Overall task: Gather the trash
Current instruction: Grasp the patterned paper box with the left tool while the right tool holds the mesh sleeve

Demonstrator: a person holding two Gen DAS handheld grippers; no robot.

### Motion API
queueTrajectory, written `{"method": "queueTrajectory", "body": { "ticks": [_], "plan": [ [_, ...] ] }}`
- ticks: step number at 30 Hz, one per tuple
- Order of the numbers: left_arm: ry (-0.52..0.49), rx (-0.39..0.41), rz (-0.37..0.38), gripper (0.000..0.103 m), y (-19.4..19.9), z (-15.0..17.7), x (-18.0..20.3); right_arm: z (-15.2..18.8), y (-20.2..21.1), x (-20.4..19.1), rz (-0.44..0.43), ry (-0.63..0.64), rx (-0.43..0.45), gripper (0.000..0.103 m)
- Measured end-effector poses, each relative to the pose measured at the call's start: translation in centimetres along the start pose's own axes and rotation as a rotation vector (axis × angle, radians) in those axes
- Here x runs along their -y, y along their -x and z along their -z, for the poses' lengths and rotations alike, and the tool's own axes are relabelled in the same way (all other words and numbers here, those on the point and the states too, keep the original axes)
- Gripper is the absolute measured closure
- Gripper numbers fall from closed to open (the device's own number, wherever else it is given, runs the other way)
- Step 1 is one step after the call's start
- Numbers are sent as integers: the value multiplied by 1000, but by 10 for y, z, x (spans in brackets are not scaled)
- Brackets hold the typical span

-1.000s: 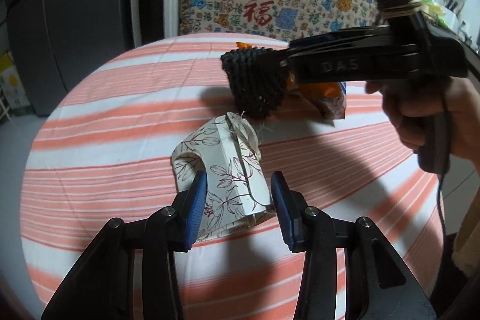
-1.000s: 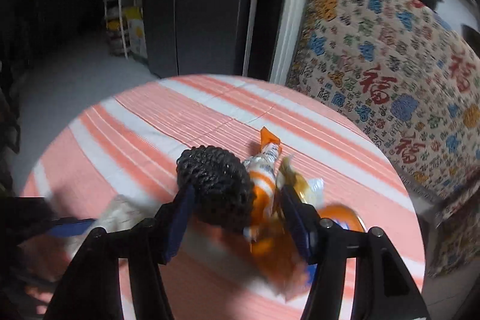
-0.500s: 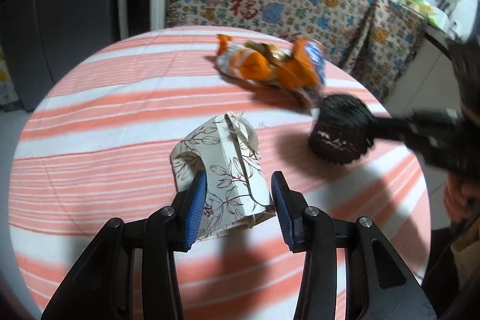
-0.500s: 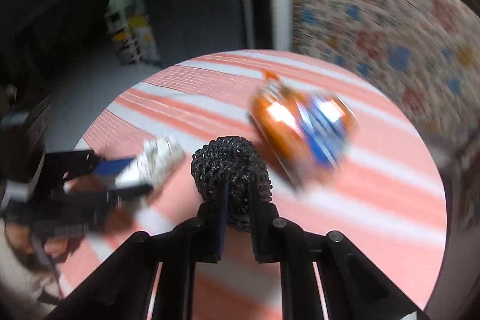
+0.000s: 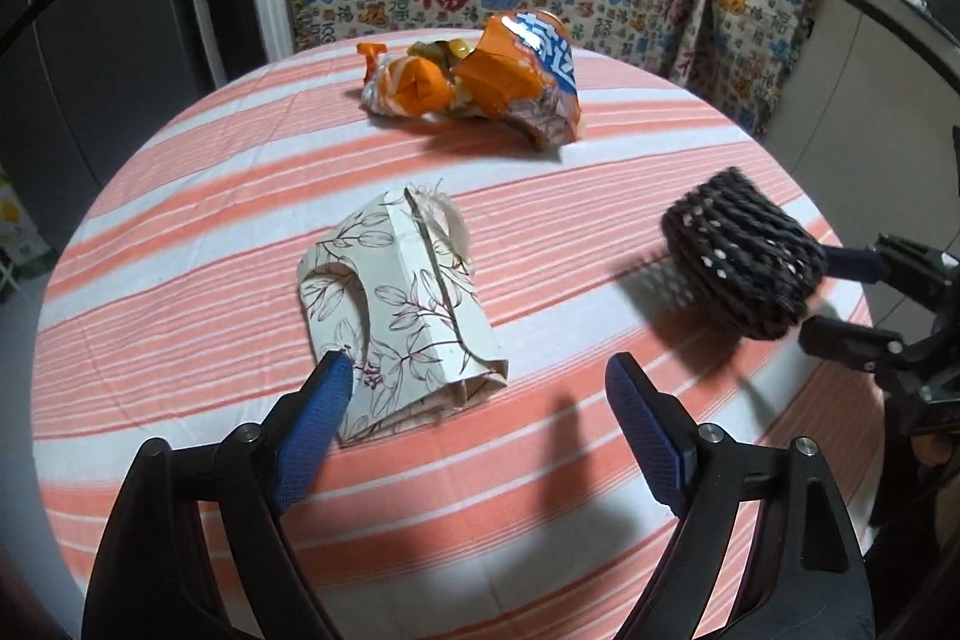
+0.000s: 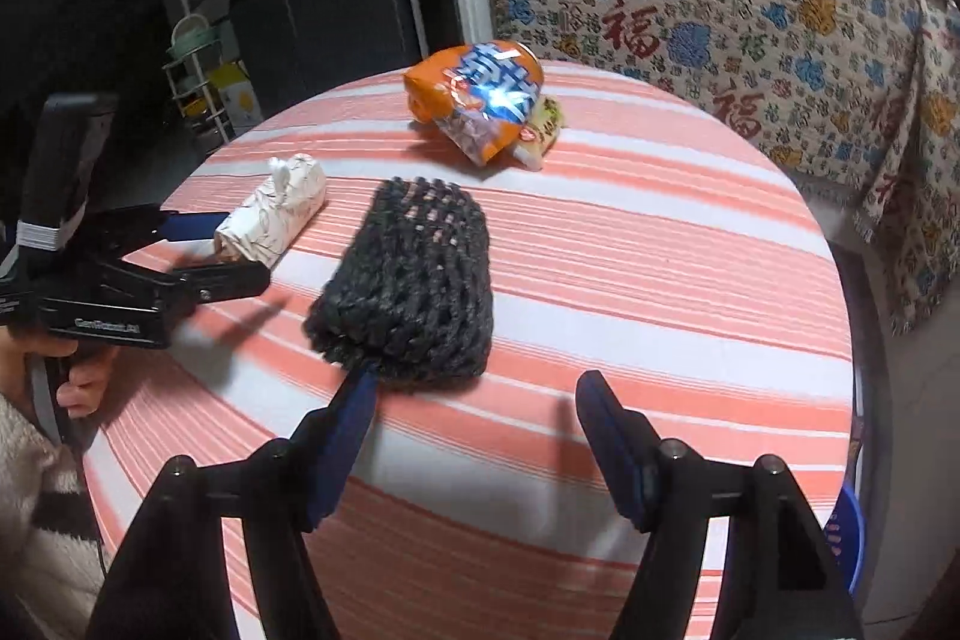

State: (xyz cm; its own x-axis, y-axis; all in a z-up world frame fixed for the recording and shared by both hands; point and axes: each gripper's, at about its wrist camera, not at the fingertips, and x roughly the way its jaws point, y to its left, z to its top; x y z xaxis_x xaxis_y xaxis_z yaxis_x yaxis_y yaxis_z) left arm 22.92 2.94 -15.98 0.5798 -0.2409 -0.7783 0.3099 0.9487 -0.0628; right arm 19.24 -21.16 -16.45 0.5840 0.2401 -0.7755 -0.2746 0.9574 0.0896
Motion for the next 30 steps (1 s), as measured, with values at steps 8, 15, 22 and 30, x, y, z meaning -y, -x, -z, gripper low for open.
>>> {"method": "queueTrajectory", "body": {
  "ticks": [8,15,22,30],
  "plan": [
    [104,16,68,16,7,-3,-26,-15,16,-8,-33,-46,100,30],
    [111,14,41,14,1,-7,-23,-22,-8,-28,-30,-3,80,30],
    [142,-6,3,15,-8,-7,-35,-32,-33,-33,-55,-103,20,30],
    [103,35,39,59,-2,-5,-29,-26,-41,-33,-29,-137,26,84]
  ]
}}
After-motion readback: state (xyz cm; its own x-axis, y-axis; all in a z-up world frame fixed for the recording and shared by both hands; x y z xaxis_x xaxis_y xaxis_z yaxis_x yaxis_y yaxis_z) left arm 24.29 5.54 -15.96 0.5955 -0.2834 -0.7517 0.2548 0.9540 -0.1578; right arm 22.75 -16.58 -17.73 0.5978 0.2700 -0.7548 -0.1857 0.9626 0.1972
